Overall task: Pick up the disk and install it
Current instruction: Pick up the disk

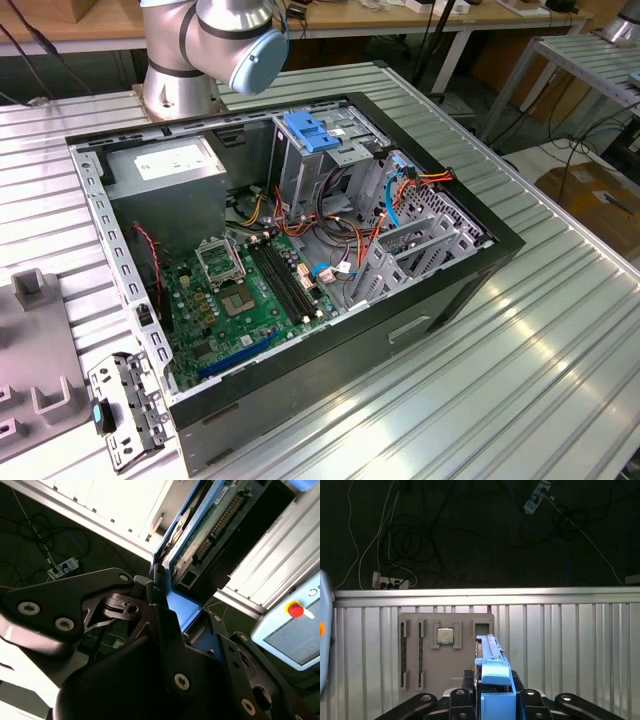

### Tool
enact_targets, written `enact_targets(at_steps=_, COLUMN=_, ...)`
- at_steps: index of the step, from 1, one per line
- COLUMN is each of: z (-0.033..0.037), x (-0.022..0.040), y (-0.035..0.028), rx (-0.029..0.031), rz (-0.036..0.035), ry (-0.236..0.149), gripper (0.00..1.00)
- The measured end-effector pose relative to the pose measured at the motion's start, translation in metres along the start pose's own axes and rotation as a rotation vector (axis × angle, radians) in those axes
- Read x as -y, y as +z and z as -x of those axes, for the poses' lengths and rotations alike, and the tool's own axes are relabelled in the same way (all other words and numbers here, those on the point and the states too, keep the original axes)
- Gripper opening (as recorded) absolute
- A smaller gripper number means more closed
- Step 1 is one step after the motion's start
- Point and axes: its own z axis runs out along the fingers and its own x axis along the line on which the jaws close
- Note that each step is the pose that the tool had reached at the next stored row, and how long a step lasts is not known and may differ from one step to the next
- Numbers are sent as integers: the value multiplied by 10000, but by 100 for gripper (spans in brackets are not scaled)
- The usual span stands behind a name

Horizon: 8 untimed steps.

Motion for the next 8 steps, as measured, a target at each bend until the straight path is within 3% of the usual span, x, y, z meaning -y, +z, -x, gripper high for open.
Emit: enact_targets(at_steps=8, z=1, x=-2, y=-107, rx=0, rz=-1, ry=0, gripper=37)
